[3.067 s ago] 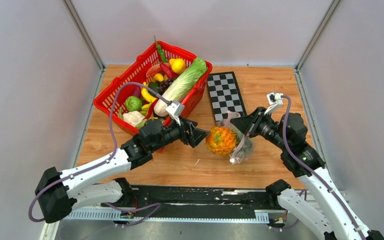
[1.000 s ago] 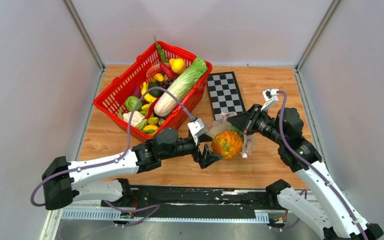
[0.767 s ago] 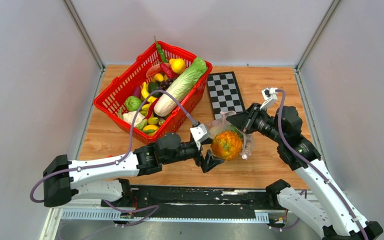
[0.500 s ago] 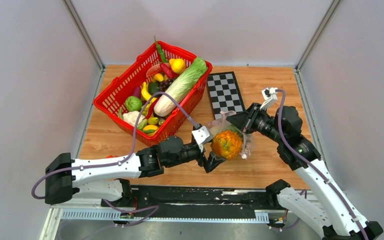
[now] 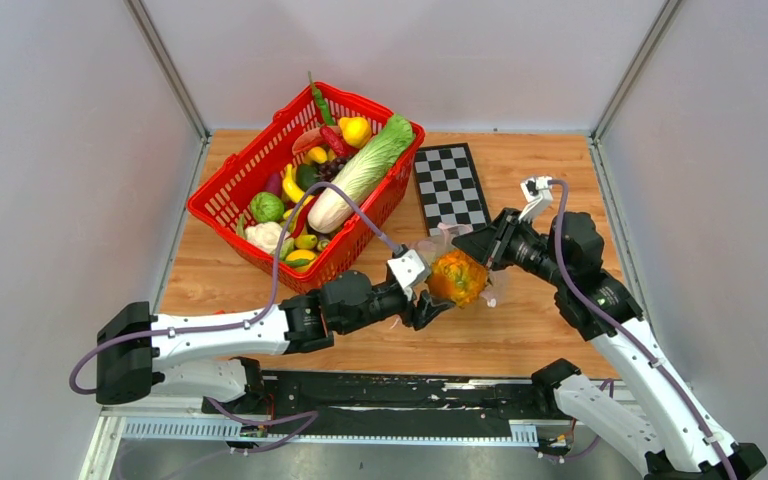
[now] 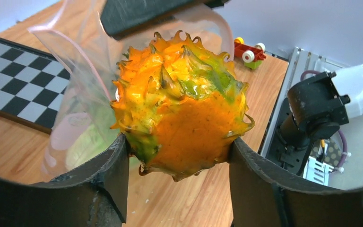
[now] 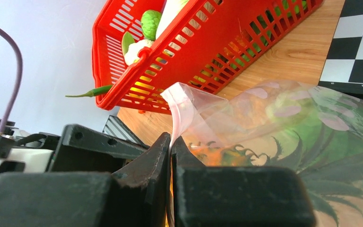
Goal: Place the food in the zip-top bag and seal the zipper
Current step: Adjust the fake fruit in the zipper food storage bag.
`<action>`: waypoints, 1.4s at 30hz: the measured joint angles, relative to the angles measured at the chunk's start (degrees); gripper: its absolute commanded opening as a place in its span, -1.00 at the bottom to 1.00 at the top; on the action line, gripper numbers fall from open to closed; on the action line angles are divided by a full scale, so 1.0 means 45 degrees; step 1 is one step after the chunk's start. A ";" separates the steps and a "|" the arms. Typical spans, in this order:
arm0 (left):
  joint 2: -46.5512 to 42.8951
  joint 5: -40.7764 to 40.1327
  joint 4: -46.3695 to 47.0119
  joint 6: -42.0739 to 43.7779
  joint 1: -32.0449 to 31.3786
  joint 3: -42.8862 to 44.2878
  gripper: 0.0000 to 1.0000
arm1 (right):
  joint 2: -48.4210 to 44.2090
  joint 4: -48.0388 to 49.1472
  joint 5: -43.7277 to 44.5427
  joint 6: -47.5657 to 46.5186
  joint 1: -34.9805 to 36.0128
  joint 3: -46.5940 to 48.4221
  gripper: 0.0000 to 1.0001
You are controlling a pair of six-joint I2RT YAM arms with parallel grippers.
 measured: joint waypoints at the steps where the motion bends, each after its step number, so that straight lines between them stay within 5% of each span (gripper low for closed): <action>1: 0.0000 -0.0058 -0.0019 0.0034 0.0000 0.0083 -0.55 | 0.0000 -0.0097 0.0000 -0.0058 0.0000 0.0024 -0.84; 13: 0.0355 -0.0971 -0.1316 0.0097 -0.0092 0.1622 -1.00 | -0.0112 -0.1501 0.0918 -0.1336 -0.0005 0.1190 -0.81; 22: 0.1146 -0.1661 -0.1535 0.0165 -0.0087 0.2361 -1.00 | -0.0578 -0.2259 0.1851 -0.2302 0.0000 0.1355 0.15; 42: 0.1345 -0.2079 -0.1166 0.0175 0.0563 0.2735 -1.00 | -0.1768 -0.4663 0.6635 -0.3235 0.0000 0.0068 0.19</action>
